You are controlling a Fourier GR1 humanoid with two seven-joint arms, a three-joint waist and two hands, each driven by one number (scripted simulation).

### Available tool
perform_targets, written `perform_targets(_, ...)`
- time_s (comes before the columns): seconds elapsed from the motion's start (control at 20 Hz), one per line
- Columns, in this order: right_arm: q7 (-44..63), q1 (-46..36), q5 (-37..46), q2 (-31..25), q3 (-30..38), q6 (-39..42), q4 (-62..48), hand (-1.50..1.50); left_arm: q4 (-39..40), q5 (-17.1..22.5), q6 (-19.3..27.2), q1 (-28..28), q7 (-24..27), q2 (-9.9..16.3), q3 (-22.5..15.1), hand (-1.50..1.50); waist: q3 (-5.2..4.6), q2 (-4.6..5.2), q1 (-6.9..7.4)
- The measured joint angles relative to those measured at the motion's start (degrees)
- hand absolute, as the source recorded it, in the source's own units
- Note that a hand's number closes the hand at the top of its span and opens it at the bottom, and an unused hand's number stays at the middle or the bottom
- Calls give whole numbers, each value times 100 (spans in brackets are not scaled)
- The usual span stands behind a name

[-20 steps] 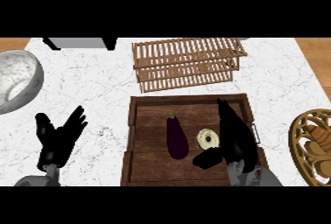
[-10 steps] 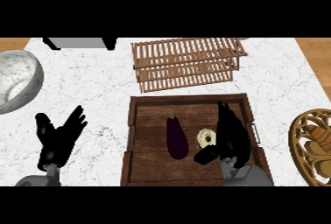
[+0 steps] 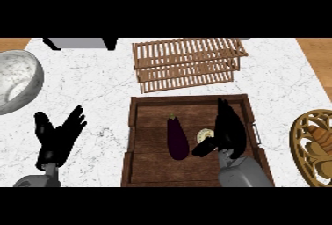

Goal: Pick the cupcake from the tray and place it in the tiered shelf

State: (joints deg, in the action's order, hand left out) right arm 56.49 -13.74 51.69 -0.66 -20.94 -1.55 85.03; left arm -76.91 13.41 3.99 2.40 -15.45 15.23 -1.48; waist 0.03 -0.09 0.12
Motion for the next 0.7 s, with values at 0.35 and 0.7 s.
perform_targets(0.35,-461,-146,-259,-40,-183,540,-427,150,51,-103,-65,47,14,-75,88,0,-36,-45,13)
perform_targets(0.7,-833,-34,-416,-8,-426,286,-363,150,65,-246,-75,51,25,-204,168,0,-30,-42,-12)
